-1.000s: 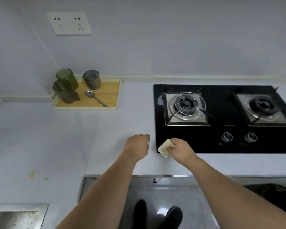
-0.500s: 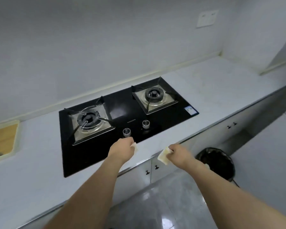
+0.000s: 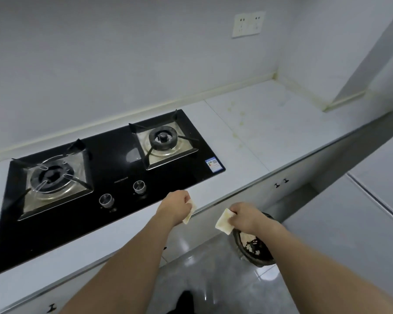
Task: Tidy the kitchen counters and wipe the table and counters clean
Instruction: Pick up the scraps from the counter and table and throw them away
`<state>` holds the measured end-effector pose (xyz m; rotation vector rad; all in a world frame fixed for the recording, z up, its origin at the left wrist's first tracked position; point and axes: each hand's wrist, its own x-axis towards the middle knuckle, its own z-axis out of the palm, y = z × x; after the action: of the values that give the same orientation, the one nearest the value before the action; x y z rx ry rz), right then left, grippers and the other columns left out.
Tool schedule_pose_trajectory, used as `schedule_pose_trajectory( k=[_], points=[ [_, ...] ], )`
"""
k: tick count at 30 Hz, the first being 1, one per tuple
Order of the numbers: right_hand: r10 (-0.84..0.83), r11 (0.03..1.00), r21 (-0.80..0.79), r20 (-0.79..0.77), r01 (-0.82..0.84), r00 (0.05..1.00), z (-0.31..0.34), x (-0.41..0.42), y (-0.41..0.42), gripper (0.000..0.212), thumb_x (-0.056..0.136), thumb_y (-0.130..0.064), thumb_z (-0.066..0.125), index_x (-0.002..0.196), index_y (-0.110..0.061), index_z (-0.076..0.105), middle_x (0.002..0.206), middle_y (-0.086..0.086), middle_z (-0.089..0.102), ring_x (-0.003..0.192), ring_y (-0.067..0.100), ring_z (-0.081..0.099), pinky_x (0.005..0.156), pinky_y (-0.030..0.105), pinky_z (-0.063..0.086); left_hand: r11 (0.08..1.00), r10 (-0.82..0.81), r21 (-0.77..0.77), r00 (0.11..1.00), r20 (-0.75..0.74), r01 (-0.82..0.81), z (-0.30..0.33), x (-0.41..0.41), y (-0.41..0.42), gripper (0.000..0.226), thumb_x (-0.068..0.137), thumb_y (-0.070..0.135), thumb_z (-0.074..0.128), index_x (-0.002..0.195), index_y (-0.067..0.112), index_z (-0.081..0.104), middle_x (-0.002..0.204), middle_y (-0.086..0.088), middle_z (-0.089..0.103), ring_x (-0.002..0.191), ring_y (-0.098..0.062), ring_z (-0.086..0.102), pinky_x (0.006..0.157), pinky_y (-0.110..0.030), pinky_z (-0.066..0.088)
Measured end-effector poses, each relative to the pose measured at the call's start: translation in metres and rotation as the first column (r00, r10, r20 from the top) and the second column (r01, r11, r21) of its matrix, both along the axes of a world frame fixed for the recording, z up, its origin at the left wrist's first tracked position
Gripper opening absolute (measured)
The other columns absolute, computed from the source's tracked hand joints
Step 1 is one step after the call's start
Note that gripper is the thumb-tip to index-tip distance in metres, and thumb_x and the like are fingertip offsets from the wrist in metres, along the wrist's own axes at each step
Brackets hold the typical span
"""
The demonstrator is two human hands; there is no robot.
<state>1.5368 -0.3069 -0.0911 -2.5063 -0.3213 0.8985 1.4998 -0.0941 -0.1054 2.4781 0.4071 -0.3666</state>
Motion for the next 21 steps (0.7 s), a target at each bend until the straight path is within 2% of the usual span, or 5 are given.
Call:
schedule_pose_trajectory(
  k=[5, 10, 13, 17, 21],
  points=[
    [0.049, 0.990, -0.132, -0.036, -0.053, 0.998, -0.016, 0.060, -0.087, 0.016, 0.089, -0.007, 0.046, 0.093, -0.016, 0.058, 0.101, 0.005, 0.057, 0.095, 0.018, 0.049, 0.072, 0.021, 0.033, 0.997, -0.073, -0.028, 0.996, -0.045, 0.072, -0.005, 0.059, -0.082, 0.018, 0.085, 0.019, 0.053, 0.071, 0.029, 0.049, 0.094, 0.002, 0.059, 0.086, -0.017, 0.056, 0.065, -0.025, 0.040],
    [0.066, 0.994, -0.086, -0.040, -0.069, 0.997, -0.027, 0.126, -0.170, 0.016, 0.089, -0.006, 0.048, 0.081, -0.020, 0.046, 0.081, -0.004, 0.044, 0.082, 0.016, 0.046, 0.068, 0.021, 0.035, 1.000, 0.008, -0.015, 1.000, -0.026, -0.008, -0.010, 0.117, -0.165, 0.009, 0.084, 0.018, 0.053, 0.078, 0.024, 0.055, 0.091, 0.003, 0.058, 0.087, -0.018, 0.055, 0.067, -0.025, 0.038],
    [0.089, 0.994, -0.061, 0.000, -0.089, 0.996, -0.036, 0.166, -0.226, 0.033, 0.086, -0.005, 0.046, 0.068, -0.031, 0.036, 0.072, -0.008, 0.039, 0.068, 0.012, 0.044, 0.055, 0.019, 0.030, 0.996, 0.065, -0.055, 0.998, -0.013, -0.066, -0.014, 0.141, -0.227, 0.009, 0.083, 0.017, 0.054, 0.076, 0.023, 0.054, 0.087, 0.004, 0.057, 0.083, -0.018, 0.054, 0.065, -0.024, 0.037],
    [0.154, 0.987, -0.047, 0.004, -0.154, 0.988, -0.036, 0.198, -0.262, 0.026, 0.082, -0.001, 0.045, 0.070, -0.024, 0.042, 0.088, 0.004, 0.051, 0.084, 0.022, 0.053, 0.060, 0.025, 0.036, 0.996, 0.066, -0.066, 0.998, -0.001, -0.066, -0.016, 0.155, -0.276, 0.007, 0.084, 0.015, 0.054, 0.079, 0.019, 0.054, 0.081, 0.006, 0.056, 0.080, -0.016, 0.052, 0.059, -0.023, 0.033],
    [0.115, 0.993, 0.006, -0.051, -0.115, 0.992, -0.041, 0.207, -0.284, 0.022, 0.082, 0.002, 0.043, 0.072, -0.016, 0.048, 0.080, 0.004, 0.050, 0.076, 0.022, 0.049, 0.054, 0.023, 0.034, 0.991, 0.137, 0.008, 0.988, -0.069, -0.137, -0.025, 0.161, -0.298, 0.005, 0.085, 0.016, 0.053, 0.081, 0.017, 0.053, 0.087, -0.001, 0.062, 0.084, -0.021, 0.055, 0.066, -0.025, 0.036]
  ],
)
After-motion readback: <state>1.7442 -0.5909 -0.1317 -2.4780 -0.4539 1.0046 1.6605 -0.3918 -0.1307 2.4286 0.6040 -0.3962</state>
